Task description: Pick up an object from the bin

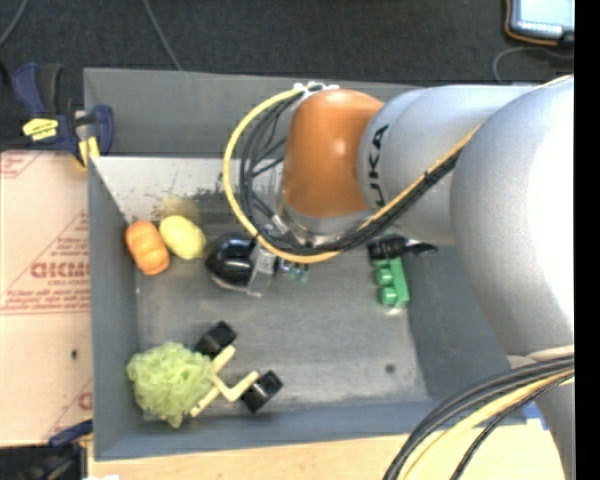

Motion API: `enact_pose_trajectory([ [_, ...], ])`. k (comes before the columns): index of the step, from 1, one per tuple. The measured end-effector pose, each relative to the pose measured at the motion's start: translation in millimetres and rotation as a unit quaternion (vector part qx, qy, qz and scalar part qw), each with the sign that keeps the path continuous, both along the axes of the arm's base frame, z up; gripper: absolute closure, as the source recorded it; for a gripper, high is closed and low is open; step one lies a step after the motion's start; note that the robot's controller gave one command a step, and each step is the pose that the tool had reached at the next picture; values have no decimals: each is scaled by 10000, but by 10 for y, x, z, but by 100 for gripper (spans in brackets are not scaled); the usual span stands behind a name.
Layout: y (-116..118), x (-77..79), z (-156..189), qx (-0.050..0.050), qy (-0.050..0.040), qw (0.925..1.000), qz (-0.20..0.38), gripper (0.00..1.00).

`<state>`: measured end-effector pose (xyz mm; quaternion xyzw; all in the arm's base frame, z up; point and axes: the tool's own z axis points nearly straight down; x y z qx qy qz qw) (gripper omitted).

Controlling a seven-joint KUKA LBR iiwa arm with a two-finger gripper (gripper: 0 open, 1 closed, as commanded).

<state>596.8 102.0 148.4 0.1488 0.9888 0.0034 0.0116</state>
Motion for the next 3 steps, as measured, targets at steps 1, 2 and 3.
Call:
enact_pose_trajectory([
  [1,-26,-130,169,-32,143,9999,91,100],
  [2,27,0,185,0,-37,10000,24,100],
  [3,18,-86,53,-38,195,9998,6,100],
])
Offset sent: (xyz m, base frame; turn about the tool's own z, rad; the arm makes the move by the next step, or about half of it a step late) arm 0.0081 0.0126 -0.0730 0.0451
